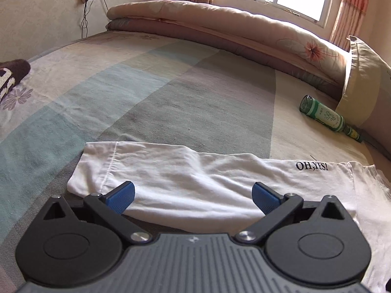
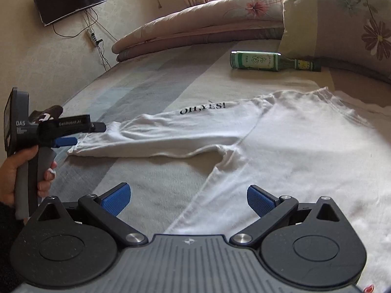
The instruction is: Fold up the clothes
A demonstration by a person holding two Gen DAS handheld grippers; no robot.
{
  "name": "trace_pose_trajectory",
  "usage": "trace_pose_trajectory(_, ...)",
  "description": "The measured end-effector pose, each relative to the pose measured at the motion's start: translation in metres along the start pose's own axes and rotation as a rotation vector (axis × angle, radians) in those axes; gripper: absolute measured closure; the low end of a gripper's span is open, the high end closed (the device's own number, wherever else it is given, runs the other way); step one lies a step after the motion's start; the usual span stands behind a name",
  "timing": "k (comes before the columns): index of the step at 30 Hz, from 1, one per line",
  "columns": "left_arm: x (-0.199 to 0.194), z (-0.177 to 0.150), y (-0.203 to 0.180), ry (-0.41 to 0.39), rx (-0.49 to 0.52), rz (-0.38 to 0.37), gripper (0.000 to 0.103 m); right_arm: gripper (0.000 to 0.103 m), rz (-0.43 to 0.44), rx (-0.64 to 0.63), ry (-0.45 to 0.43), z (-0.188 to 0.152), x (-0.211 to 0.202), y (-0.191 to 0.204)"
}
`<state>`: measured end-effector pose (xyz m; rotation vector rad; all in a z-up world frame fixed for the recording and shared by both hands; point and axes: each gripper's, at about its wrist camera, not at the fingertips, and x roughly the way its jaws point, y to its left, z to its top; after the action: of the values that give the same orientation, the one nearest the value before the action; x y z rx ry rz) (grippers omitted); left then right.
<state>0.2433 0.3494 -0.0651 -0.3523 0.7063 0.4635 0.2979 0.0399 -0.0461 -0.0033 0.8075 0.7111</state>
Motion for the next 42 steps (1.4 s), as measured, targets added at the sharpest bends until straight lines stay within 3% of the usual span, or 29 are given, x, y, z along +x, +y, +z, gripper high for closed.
trace_pose_trajectory(5,-0.001,0.003,0.021,0.017,-0.006,-0.019,0.001,0.000,-0.097,-0.117,0.152,0.082,0.091,0.049)
trace_pose_trajectory(10,0.000,0.006,0.040,0.029,-0.046,-0.018,0.001,0.000,-0.190,-0.120,0.401,0.099,0.187,0.068)
trace_pose_trajectory(14,0.000,0.011,0.053,0.027,-0.094,-0.020,0.001,0.000,-0.221,-0.081,0.329,0.099,0.215,0.067)
trace_pose_trajectory(18,-0.004,0.013,0.050,0.019,-0.065,-0.043,0.001,0.000,-0.226,-0.070,0.235,0.110,0.227,0.066)
trace_pose_trajectory(23,-0.015,0.018,0.059,-0.017,-0.096,-0.032,0.001,0.000,-0.171,-0.102,0.254,0.107,0.199,0.079)
trace_pose_trajectory(25,-0.021,0.022,0.066,-0.040,-0.127,-0.030,0.001,0.000,-0.113,-0.094,0.319,0.100,0.191,0.092)
trace_pose_trajectory(28,-0.026,0.024,0.073,-0.056,-0.154,-0.037,0.001,0.000,-0.113,-0.131,0.386,0.084,0.199,0.109)
trace_pose_trajectory(32,-0.026,0.024,0.074,-0.051,-0.156,-0.037,0.001,0.000,-0.175,-0.216,0.277,0.084,0.224,0.133)
trace_pose_trajectory(36,-0.025,0.024,0.076,-0.048,-0.159,-0.032,0.001,0.000,-0.141,-0.220,0.208,0.103,0.243,0.134)
trace_pose_trajectory(42,-0.023,0.024,0.078,-0.043,-0.164,-0.025,0.001,0.000,-0.013,-0.229,0.198,0.099,0.193,0.137)
